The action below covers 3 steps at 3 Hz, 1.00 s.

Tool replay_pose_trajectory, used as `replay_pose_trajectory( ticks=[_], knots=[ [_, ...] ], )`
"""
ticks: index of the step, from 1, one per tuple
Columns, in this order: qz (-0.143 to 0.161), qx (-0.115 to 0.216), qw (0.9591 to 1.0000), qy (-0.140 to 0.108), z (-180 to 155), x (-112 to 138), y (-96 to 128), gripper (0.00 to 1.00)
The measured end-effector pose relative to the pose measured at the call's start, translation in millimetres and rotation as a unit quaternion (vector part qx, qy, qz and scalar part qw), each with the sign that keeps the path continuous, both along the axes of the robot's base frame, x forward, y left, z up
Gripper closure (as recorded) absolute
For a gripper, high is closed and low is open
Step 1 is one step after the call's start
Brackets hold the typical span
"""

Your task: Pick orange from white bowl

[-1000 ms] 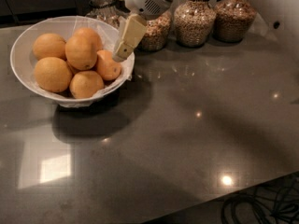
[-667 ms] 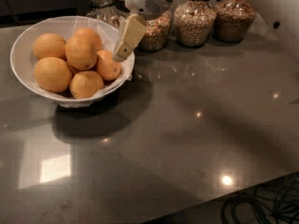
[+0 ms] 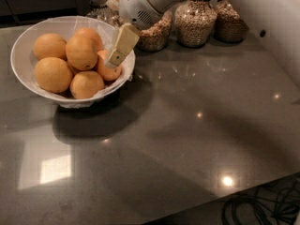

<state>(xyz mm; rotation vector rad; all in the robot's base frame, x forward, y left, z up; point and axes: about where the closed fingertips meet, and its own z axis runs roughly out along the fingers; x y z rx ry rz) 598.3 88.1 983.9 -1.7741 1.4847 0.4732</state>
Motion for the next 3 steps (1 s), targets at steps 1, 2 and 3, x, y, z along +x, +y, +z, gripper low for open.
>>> replay_pose_trajectory(
  ticks=[1, 2, 3],
  knots=[
    [0.006, 0.007, 0.9999, 0.014, -12, 2, 8, 0.0],
    [0.012, 0.006, 0.9998, 0.014, -16, 3, 13, 0.08],
    [0.02, 0.002, 0.9997, 0.01, -17, 6, 18, 0.11]
  ],
)
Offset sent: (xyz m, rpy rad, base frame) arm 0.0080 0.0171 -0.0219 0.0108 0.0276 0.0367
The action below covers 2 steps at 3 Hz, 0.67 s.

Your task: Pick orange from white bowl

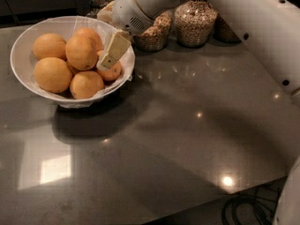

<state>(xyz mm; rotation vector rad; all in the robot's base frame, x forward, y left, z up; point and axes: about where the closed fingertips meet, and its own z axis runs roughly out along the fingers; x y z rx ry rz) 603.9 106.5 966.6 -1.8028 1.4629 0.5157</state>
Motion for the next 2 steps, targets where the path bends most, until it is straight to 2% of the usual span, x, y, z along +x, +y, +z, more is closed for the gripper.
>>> replay_pose_trajectory(
  ticks=[1, 2],
  knots=[
    [0.011, -0.001, 0.9999, -0.006, 0, 3, 7, 0.2],
    [0.025, -0.004, 0.9996, -0.011, -1, 5, 18, 0.23]
  ],
)
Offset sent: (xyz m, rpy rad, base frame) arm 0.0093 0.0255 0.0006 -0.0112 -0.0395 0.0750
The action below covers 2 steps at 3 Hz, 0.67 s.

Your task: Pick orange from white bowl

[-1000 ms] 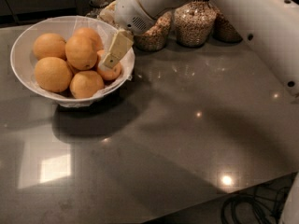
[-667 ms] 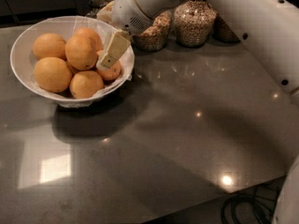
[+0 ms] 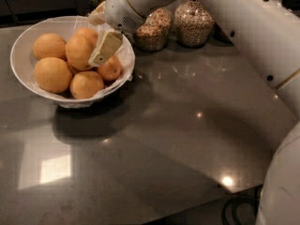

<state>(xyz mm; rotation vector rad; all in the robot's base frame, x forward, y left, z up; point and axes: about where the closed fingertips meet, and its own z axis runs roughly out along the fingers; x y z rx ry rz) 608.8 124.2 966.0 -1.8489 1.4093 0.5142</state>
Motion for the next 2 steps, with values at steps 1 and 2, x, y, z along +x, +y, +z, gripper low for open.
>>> replay_pose_trajectory(
  ticks=[1, 2],
  knots=[
    [0.012, -0.004, 0.9999, -0.004, -0.3, 1.7, 9.9, 0.23],
    [0.022, -0.008, 0.9997, -0.004, -3.1, 2.3, 18.4, 0.24]
  ],
)
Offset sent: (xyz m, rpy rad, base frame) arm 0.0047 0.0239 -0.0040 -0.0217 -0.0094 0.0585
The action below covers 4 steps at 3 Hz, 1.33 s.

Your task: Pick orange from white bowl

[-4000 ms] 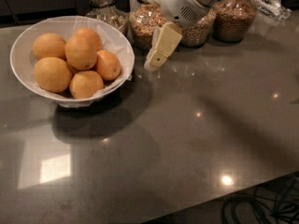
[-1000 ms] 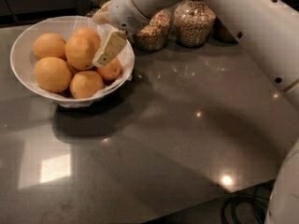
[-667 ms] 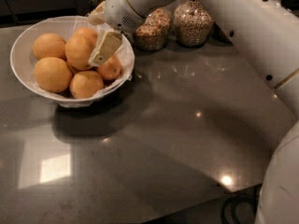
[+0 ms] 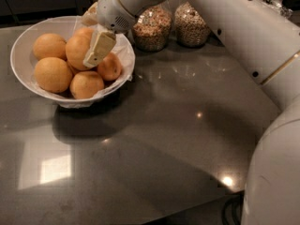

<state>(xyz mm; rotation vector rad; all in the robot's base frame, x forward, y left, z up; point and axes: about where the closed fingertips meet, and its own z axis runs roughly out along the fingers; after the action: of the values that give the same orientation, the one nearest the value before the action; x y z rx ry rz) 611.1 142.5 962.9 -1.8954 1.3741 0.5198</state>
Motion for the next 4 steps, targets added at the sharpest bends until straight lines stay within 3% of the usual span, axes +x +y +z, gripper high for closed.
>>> replay_pose_trajectory(
  ticks=[1, 4],
  knots=[
    [0.002, -0.002, 1.0, 0.001, -1, 0, 2, 0.31],
    [0.006, -0.012, 0.9996, 0.024, -22, 4, 7, 0.33]
  ],
)
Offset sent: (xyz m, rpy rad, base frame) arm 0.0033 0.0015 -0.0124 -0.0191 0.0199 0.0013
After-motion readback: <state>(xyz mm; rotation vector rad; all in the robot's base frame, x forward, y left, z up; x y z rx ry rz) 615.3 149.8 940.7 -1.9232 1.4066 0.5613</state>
